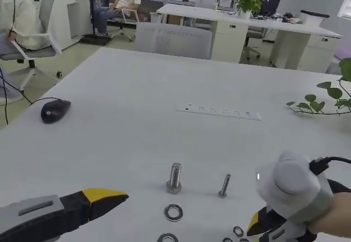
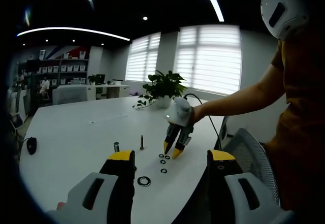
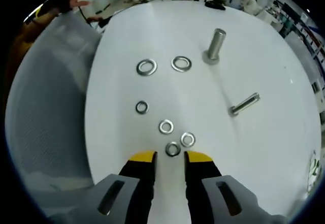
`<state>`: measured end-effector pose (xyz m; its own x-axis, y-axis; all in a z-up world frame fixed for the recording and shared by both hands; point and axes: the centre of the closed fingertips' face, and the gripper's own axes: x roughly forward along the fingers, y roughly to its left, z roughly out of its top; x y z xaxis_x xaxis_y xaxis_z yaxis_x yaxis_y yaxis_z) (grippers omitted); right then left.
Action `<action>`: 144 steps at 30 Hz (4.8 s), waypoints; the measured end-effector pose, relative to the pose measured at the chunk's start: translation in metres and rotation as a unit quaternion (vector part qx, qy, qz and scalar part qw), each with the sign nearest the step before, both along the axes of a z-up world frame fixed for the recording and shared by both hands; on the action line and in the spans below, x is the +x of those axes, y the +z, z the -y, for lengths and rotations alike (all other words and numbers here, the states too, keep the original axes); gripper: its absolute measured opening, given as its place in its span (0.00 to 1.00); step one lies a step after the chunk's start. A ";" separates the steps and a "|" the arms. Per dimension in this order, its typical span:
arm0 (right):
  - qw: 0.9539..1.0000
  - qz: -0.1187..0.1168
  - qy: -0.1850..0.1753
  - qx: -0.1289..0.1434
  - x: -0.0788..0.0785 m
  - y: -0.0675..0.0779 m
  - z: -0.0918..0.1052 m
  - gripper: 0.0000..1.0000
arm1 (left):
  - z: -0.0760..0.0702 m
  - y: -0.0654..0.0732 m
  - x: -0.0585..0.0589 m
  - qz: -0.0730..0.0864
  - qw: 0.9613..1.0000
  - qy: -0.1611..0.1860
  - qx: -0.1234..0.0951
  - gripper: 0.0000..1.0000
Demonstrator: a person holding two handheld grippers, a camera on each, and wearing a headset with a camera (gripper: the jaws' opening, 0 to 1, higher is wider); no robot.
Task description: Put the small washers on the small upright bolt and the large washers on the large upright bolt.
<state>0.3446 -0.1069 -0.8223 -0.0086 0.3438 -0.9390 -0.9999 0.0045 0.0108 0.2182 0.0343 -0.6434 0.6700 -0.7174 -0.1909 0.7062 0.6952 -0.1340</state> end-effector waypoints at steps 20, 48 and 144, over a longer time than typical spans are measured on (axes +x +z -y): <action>1.000 0.011 0.015 -0.019 0.001 -0.003 -0.004 0.17 | -0.001 -0.004 -0.001 -0.003 1.000 0.002 0.000 0.56; 0.999 0.014 0.021 -0.023 0.001 0.008 -0.003 0.12 | 0.002 -0.001 -0.004 -0.003 1.000 0.000 0.010 0.56; 0.995 0.052 0.070 -0.054 0.090 0.015 -0.031 0.14 | -0.003 -0.006 0.008 -0.018 1.000 0.012 0.004 0.56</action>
<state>0.4345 -0.0757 -0.8076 0.0497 0.2429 -0.9688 -0.9866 -0.1389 -0.0855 0.2257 0.0376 -0.6494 0.6797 -0.6996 -0.2205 0.6840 0.7131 -0.1539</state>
